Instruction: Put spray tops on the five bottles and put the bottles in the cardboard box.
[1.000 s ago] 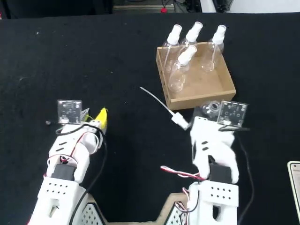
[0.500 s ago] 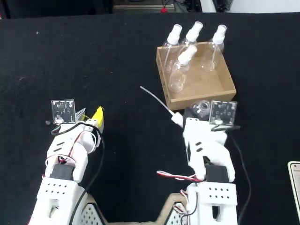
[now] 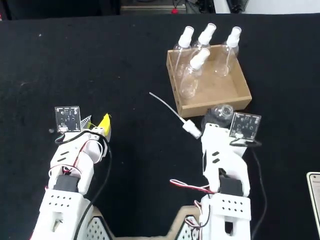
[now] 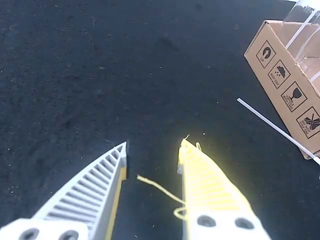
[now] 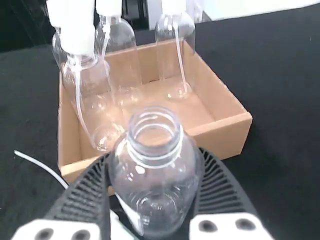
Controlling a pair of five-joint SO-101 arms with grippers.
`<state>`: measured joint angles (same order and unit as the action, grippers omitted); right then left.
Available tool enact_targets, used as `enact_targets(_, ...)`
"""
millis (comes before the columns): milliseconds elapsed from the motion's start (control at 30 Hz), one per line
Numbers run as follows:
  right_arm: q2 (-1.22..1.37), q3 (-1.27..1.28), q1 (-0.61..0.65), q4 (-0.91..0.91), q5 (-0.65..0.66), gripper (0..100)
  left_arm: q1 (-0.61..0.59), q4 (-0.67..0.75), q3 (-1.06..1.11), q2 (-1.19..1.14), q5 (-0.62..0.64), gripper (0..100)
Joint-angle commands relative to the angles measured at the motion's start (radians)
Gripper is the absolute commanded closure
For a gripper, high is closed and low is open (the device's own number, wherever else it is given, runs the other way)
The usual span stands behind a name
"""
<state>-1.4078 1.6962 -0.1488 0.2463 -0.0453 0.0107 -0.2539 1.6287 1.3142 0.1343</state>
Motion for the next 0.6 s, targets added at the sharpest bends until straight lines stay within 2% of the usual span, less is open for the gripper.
enact_targets(0,-0.019,-0.004,-0.015,-0.002,0.037,93.1,-0.008,0.025,-0.05,0.009,0.008,83)
enact_targets(100,-0.021,-0.002,0.014,0.026,0.058,93.1,-0.008,0.025,-0.05,0.009,0.008,83)
enact_targets(333,-0.021,-0.001,0.196,0.083,0.143,93.1,-0.008,0.025,-0.05,0.009,0.008,83)
enact_targets(567,-0.021,-0.068,0.224,0.14,0.135,93.1,-0.008,0.026,-0.05,0.009,0.002,83)
